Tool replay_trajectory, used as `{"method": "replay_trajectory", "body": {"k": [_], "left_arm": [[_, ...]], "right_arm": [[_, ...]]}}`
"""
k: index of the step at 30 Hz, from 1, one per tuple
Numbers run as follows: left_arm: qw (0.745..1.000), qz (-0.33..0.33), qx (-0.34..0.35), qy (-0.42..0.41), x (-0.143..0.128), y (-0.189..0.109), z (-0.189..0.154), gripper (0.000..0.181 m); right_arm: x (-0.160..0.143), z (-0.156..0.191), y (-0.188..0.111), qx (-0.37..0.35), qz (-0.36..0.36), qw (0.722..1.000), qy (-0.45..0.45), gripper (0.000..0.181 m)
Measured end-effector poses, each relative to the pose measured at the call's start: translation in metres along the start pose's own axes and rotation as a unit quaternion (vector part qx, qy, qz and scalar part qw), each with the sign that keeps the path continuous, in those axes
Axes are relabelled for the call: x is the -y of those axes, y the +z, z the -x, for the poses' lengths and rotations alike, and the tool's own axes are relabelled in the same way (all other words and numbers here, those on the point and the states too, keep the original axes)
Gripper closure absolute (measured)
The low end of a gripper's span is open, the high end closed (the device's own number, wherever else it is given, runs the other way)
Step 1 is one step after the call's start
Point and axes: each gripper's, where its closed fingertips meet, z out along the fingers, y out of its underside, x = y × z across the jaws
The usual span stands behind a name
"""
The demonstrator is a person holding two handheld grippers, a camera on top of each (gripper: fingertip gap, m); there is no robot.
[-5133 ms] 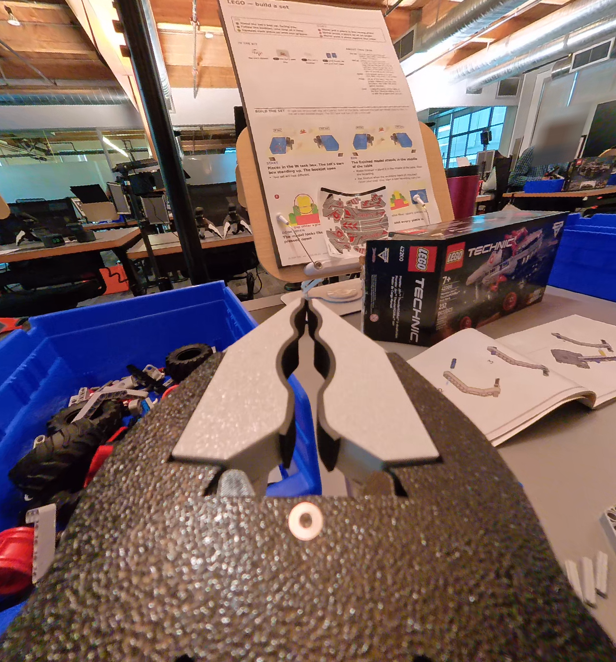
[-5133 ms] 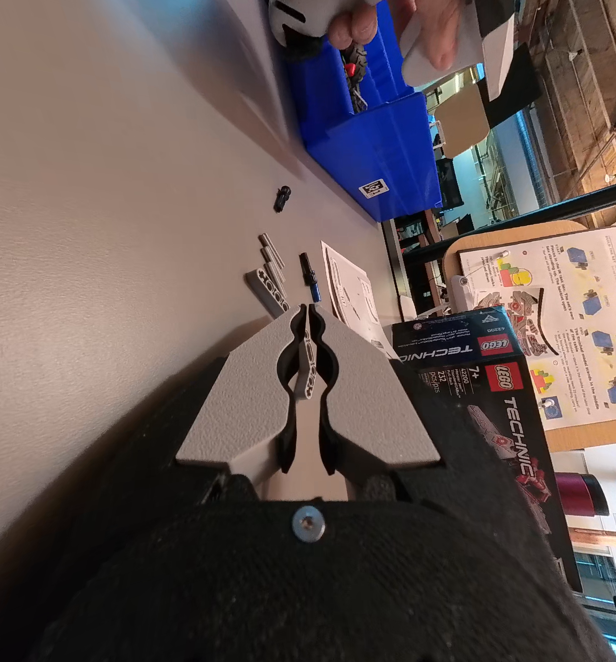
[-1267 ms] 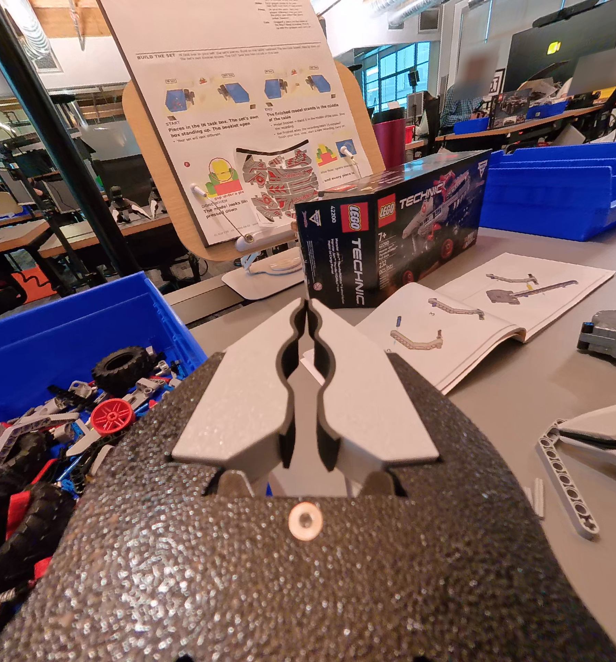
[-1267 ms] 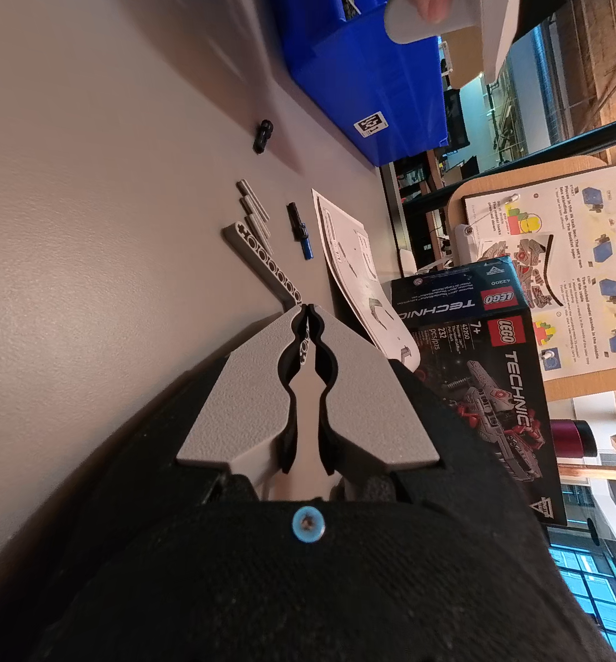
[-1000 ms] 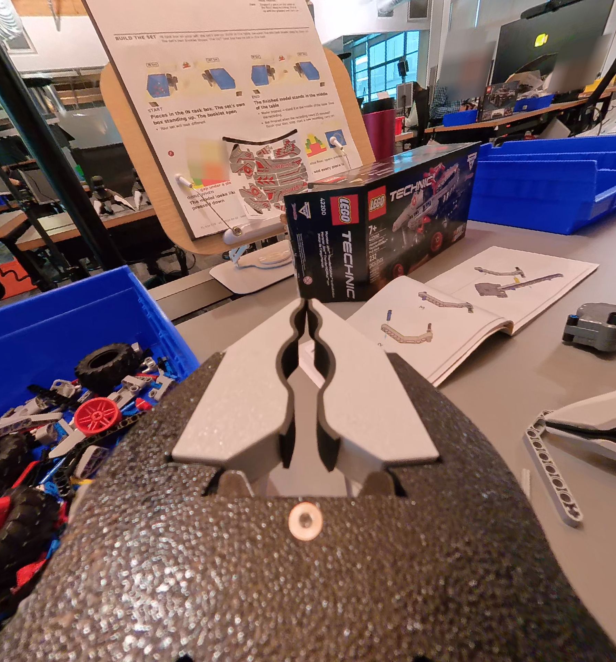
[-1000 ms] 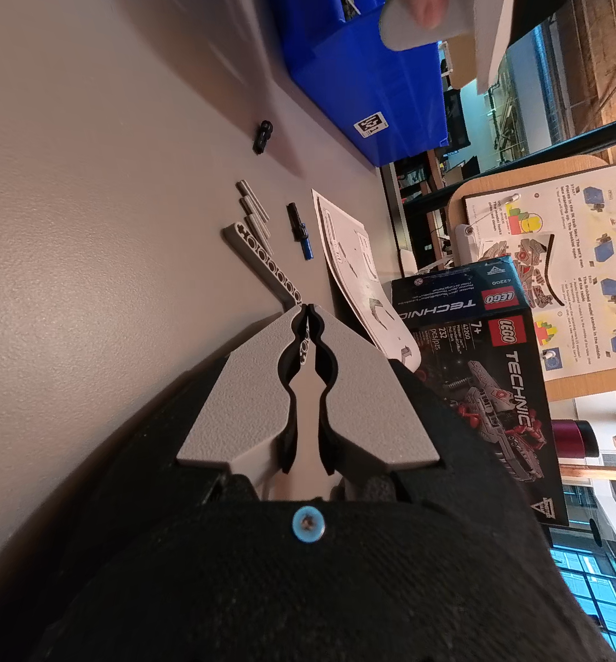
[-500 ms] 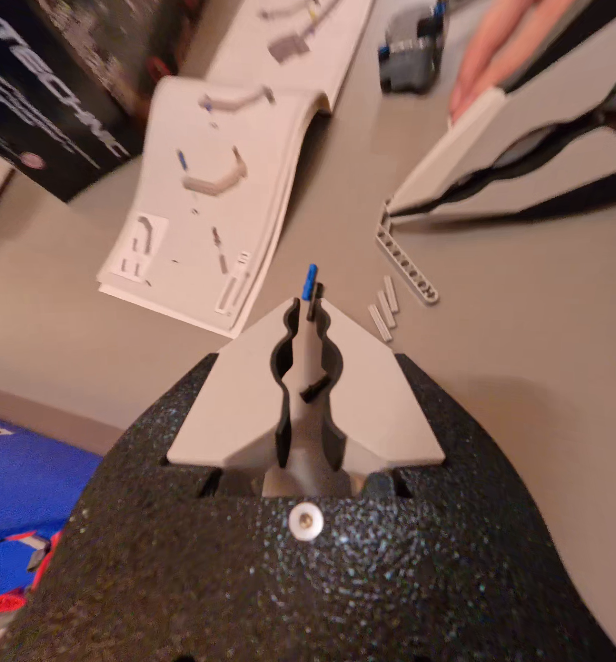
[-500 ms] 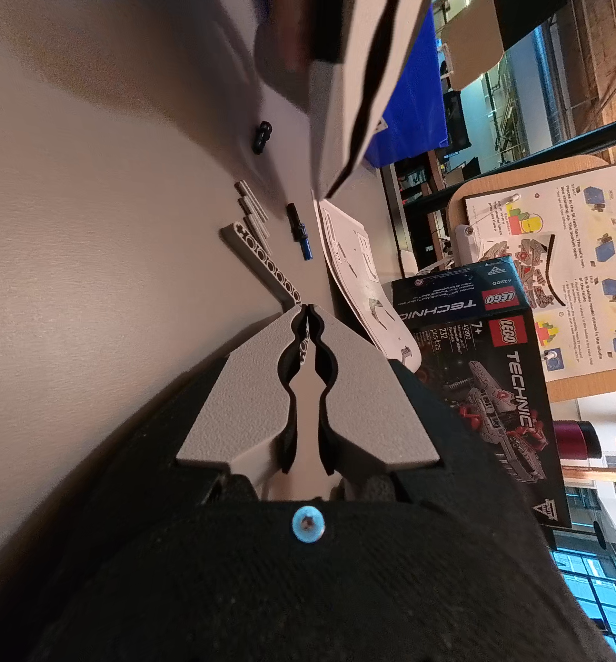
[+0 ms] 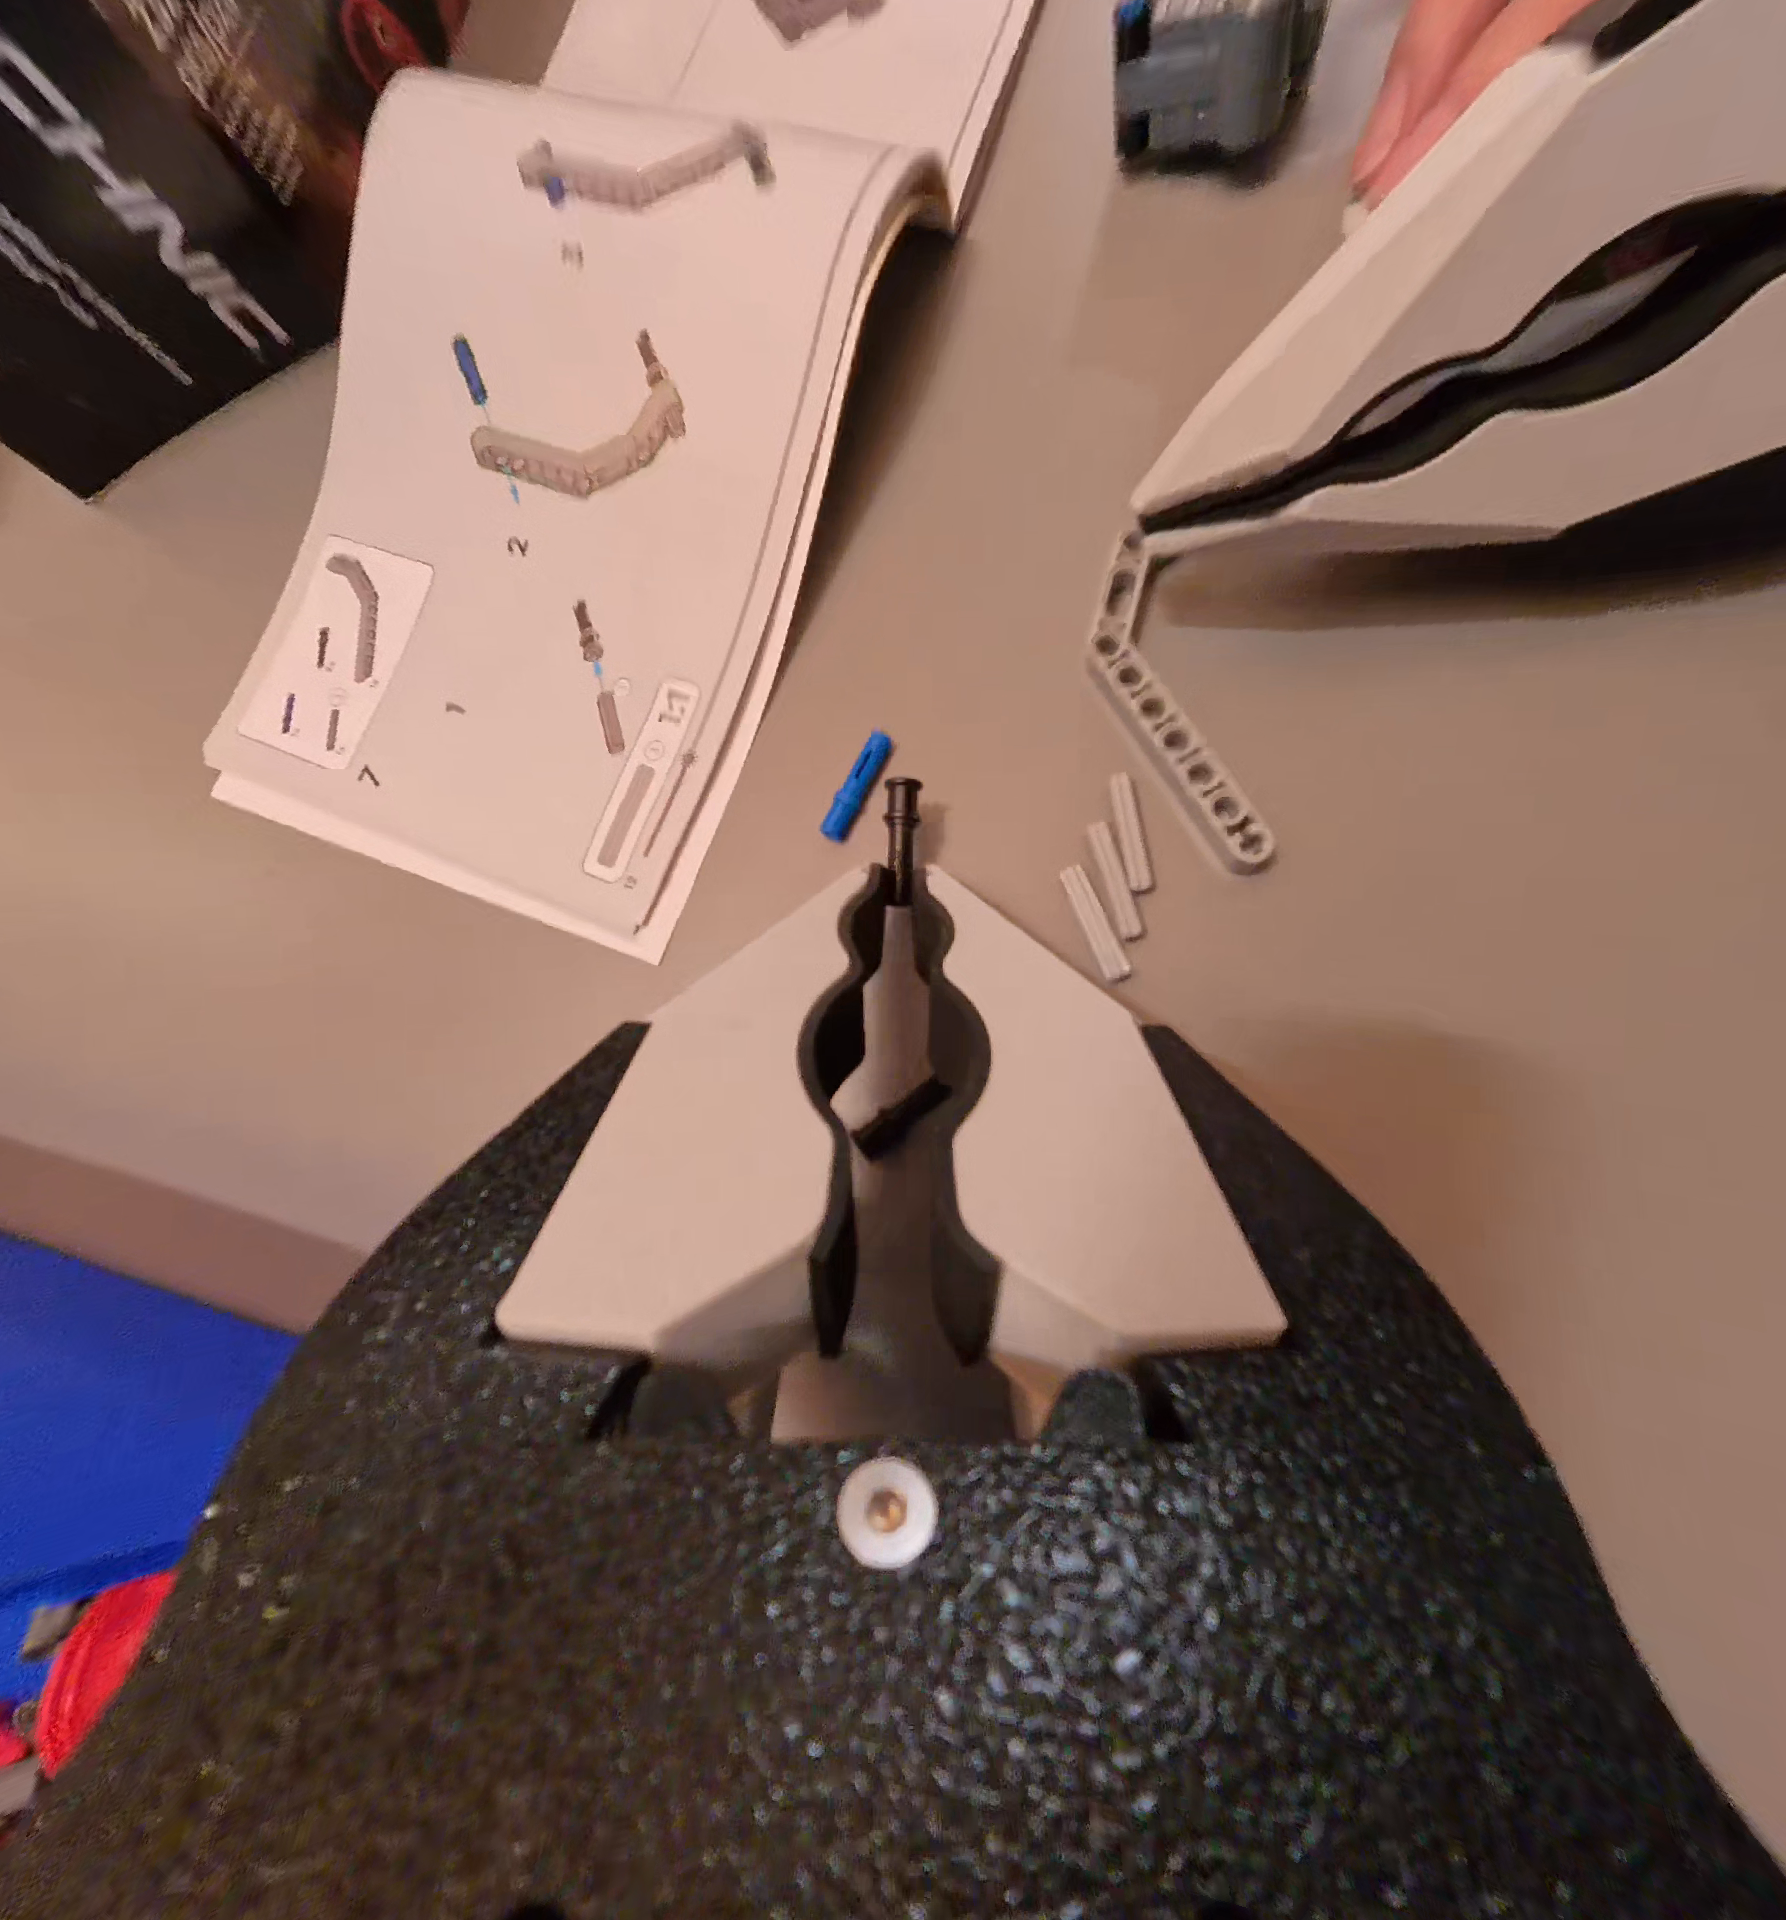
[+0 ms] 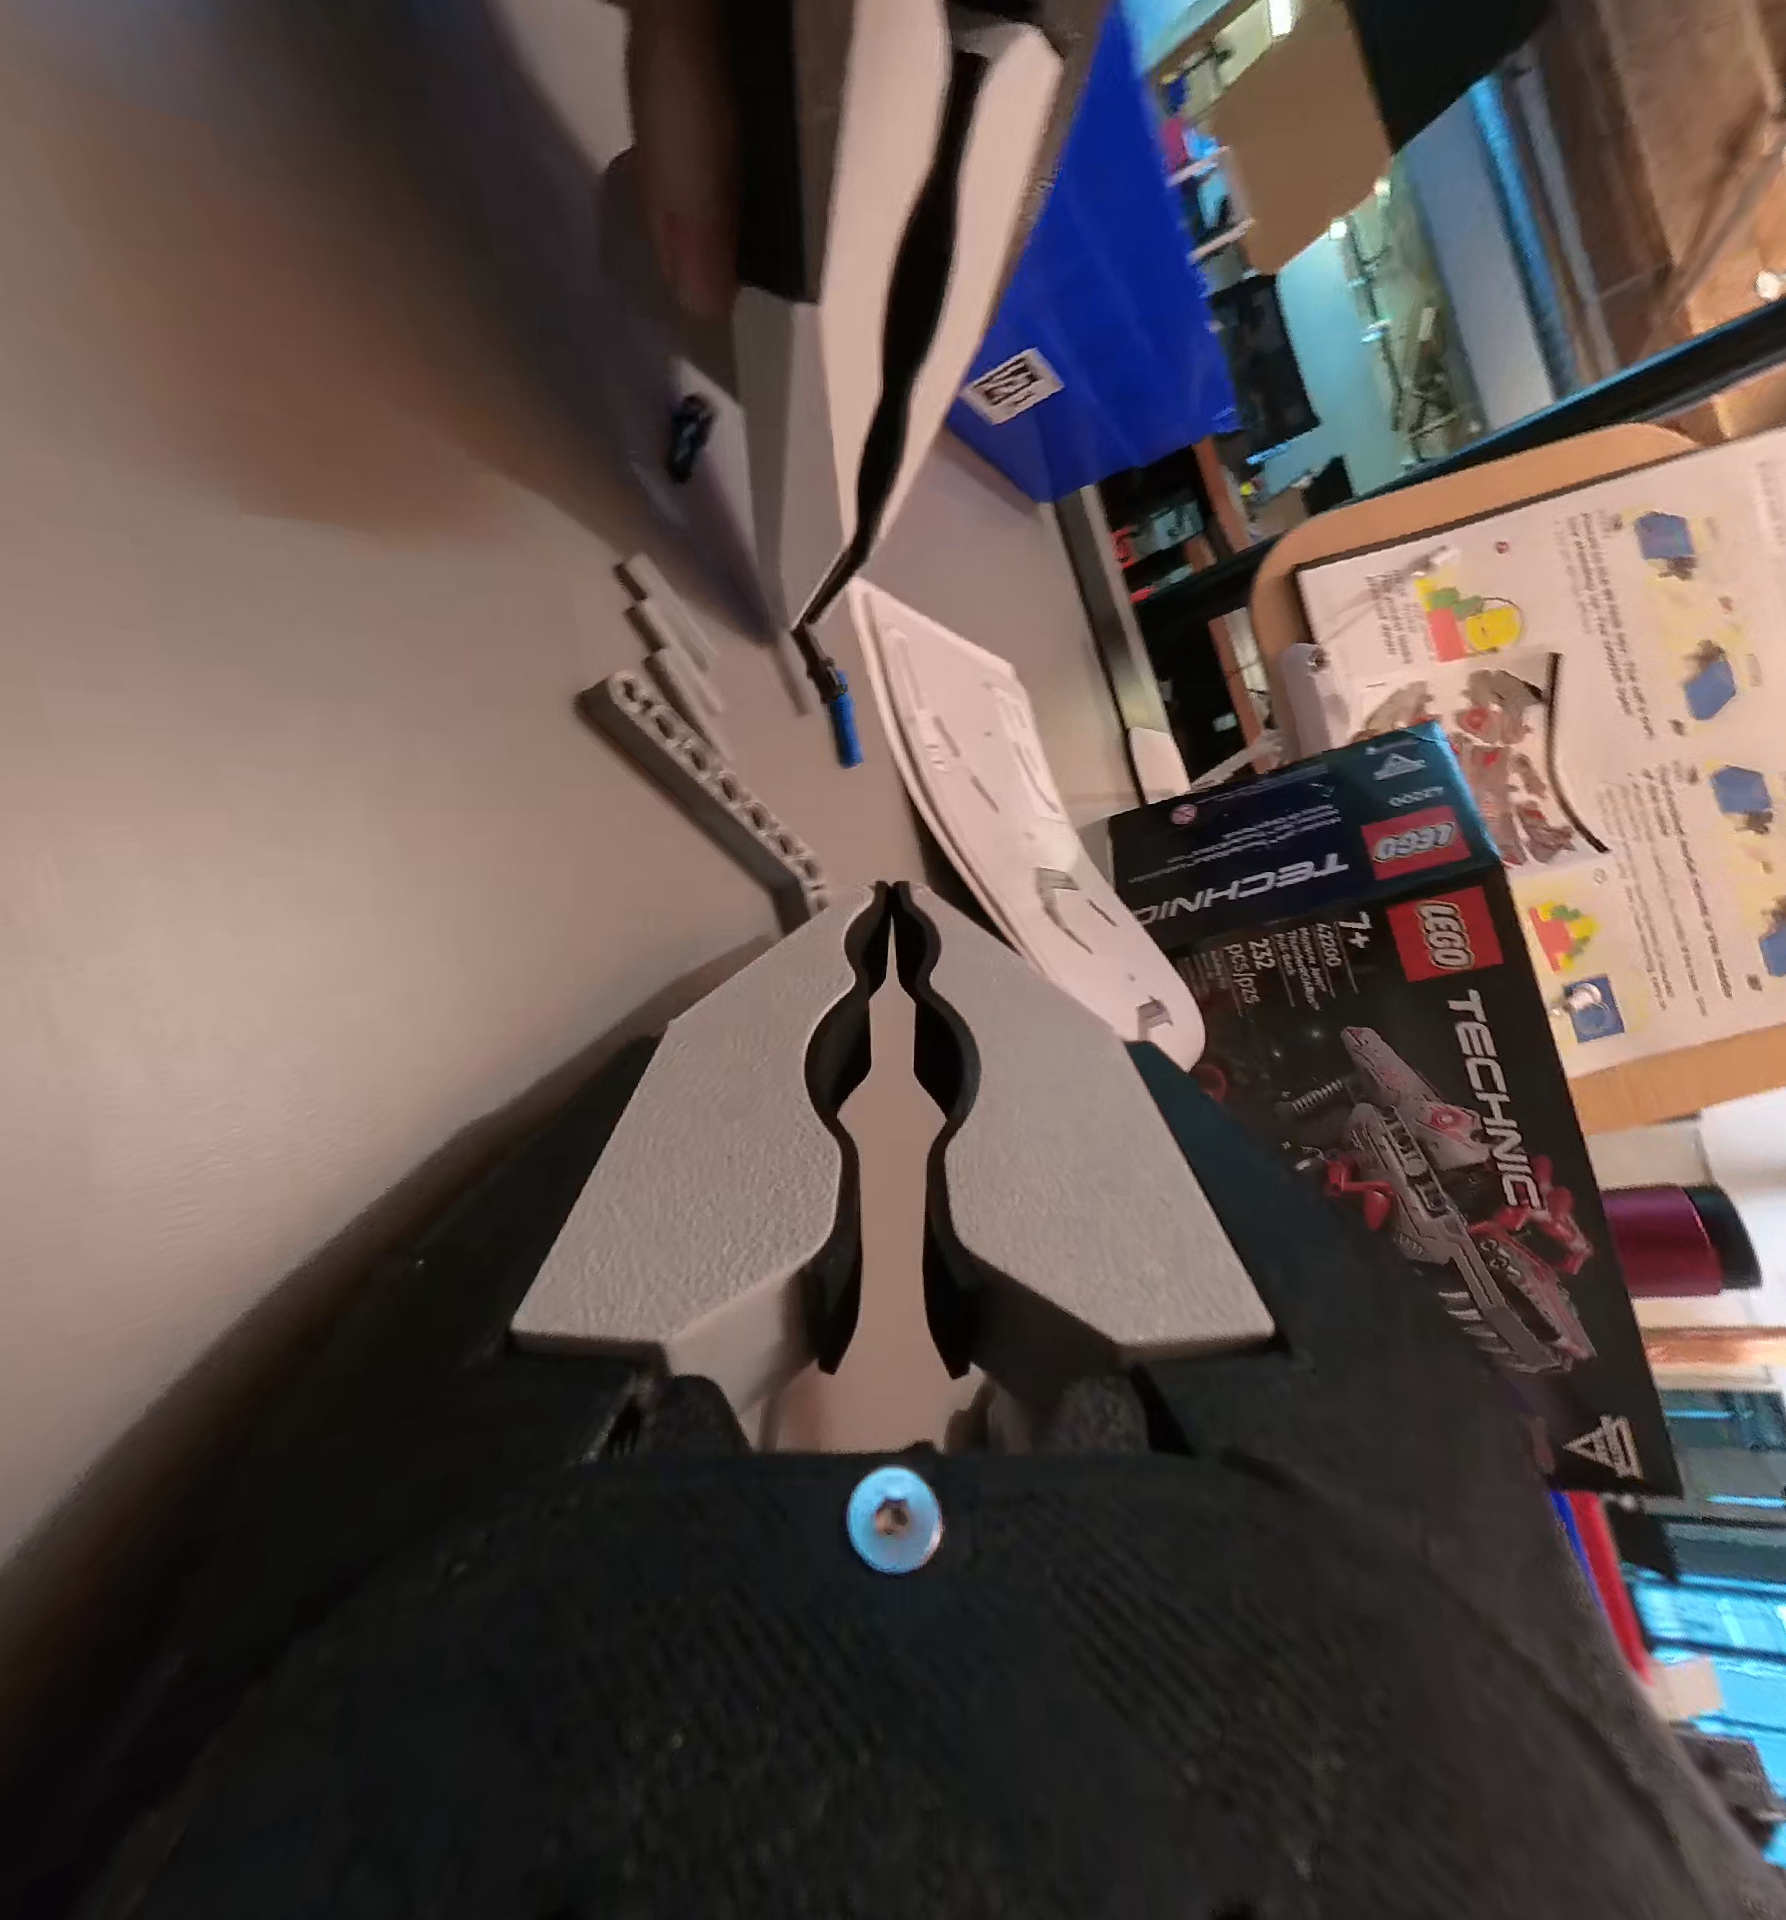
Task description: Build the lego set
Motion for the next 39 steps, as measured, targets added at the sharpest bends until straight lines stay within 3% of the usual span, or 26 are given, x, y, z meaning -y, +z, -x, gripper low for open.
{"method": "replay_trajectory", "body": {"k": [1,9,15,18,25,29,39], "left_arm": [[1.0,-0.02,-0.006,-0.004,0.007,-0.004,-0.001,0.179],[0.976,-0.215,-0.02,-0.004,0.067,-0.039,-0.004,0.179],[0.945,-0.316,-0.082,0.025,0.09,-0.07,-0.026,0.179],[0.935,-0.341,-0.09,0.04,0.096,-0.077,-0.032,0.179],[0.925,-0.363,-0.093,0.063,0.102,-0.08,-0.04,0.179],[0.924,-0.365,-0.092,0.067,0.103,-0.078,-0.041,0.179],[0.93,-0.346,-0.085,0.091,0.098,-0.066,-0.045,0.179]], "right_arm": [[0.001,-0.003,-0.001,-0.005,-0.005,1.0,0.009,0.181],[0.027,-0.037,-0.019,-0.061,-0.104,0.986,0.113,0.178],[0.067,-0.051,-0.035,-0.022,-0.221,0.941,0.256,0.164],[0.072,-0.058,-0.034,0.009,-0.256,0.907,0.334,0.156],[0.078,-0.063,-0.029,0.104,-0.313,0.857,0.397,0.169],[0.08,-0.067,-0.035,0.112,-0.341,0.839,0.409,0.176],[0.081,-0.064,-0.033,0.106,-0.338,0.846,0.398,0.177]]}}
